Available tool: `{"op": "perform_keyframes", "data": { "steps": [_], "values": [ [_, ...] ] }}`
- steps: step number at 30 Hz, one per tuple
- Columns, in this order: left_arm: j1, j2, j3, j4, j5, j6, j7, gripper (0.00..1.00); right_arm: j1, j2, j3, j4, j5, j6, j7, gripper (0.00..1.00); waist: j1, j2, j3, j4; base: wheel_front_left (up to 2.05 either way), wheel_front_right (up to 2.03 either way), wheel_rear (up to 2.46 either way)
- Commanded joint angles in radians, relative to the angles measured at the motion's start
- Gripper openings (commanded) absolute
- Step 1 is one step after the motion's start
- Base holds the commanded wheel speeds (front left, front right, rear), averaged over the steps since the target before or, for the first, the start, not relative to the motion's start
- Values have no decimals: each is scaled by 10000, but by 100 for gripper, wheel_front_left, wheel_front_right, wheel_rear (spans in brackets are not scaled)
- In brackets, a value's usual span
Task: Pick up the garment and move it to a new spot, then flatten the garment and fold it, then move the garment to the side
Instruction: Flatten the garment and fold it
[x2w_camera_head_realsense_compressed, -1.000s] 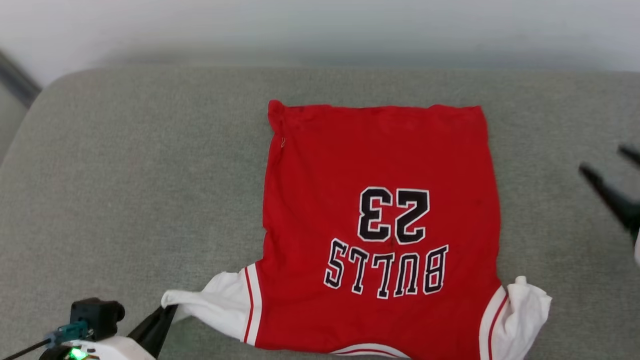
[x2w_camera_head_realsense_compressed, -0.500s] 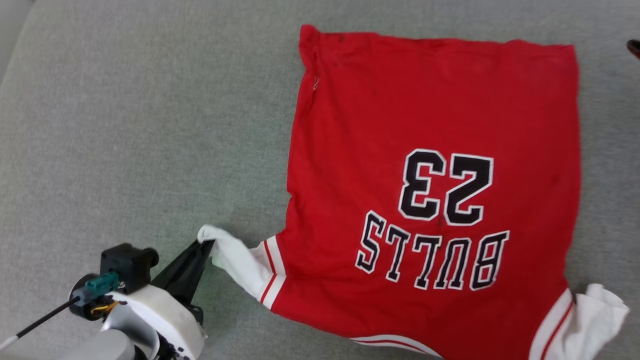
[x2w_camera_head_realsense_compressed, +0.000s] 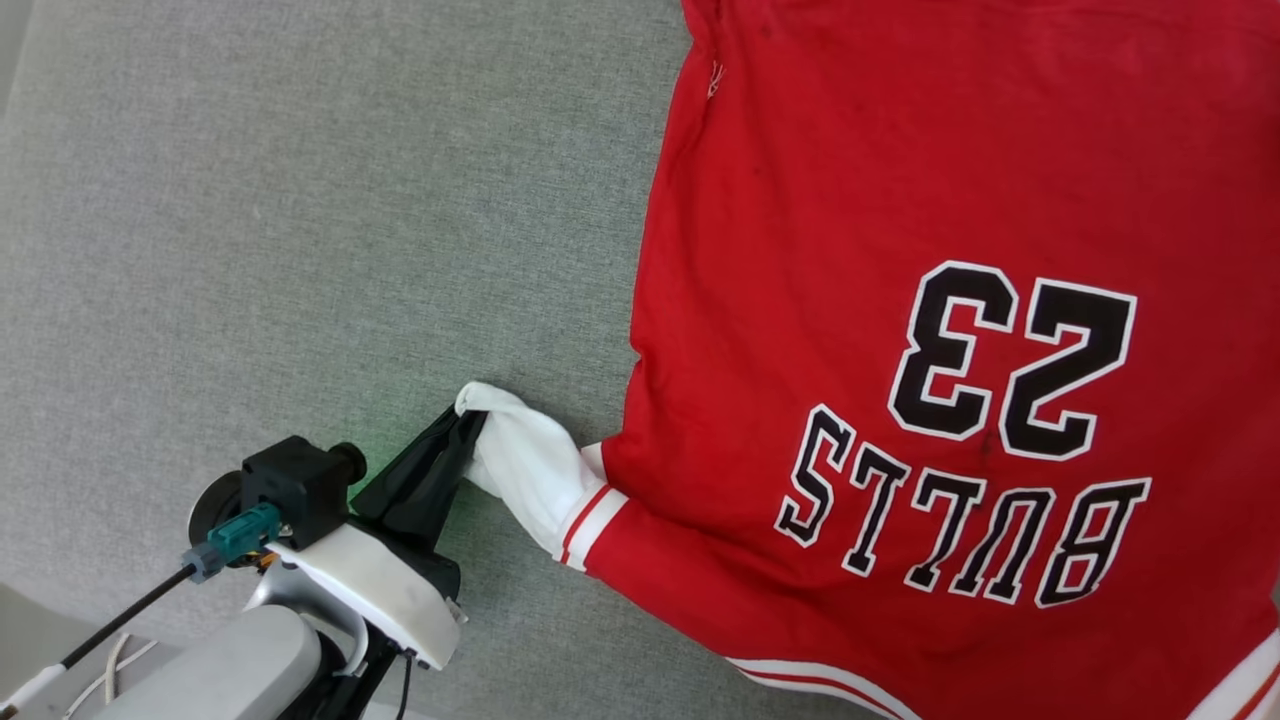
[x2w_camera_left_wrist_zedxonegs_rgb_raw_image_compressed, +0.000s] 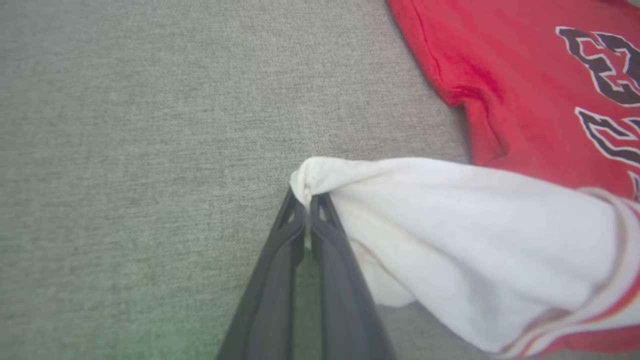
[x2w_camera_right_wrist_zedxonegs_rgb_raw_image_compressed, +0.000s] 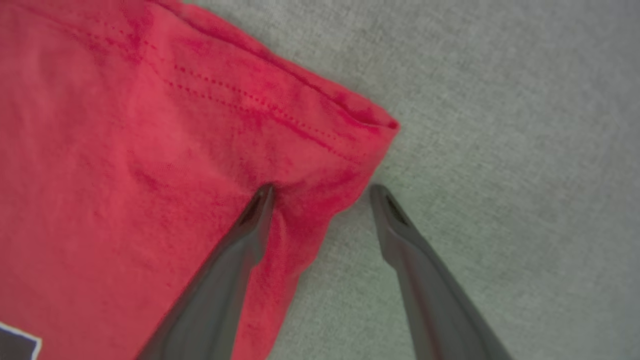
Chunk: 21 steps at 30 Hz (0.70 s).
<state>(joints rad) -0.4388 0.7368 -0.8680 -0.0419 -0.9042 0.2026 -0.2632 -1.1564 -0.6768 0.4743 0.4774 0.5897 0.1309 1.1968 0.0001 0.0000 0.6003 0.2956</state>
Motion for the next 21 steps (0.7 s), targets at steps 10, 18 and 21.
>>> {"op": "perform_keyframes", "data": {
  "steps": [10,18,21],
  "values": [
    [141,-118,267,302,103,-121,-9,0,744,394,-278,338,47,-3,-800,0,-1,0,-336,-109,0,0,0],
    [848,99,414,419,-61,-84,-16,0,824,-301,680,-782,729,-3,-2037,0,-1,0,-1806,-576,0,0,0],
    [1162,283,458,342,-195,38,0,0,1225,-846,978,-1519,1308,-3,-2472,0,-1,0,-2375,-818,0,0,0]
  ]
}}
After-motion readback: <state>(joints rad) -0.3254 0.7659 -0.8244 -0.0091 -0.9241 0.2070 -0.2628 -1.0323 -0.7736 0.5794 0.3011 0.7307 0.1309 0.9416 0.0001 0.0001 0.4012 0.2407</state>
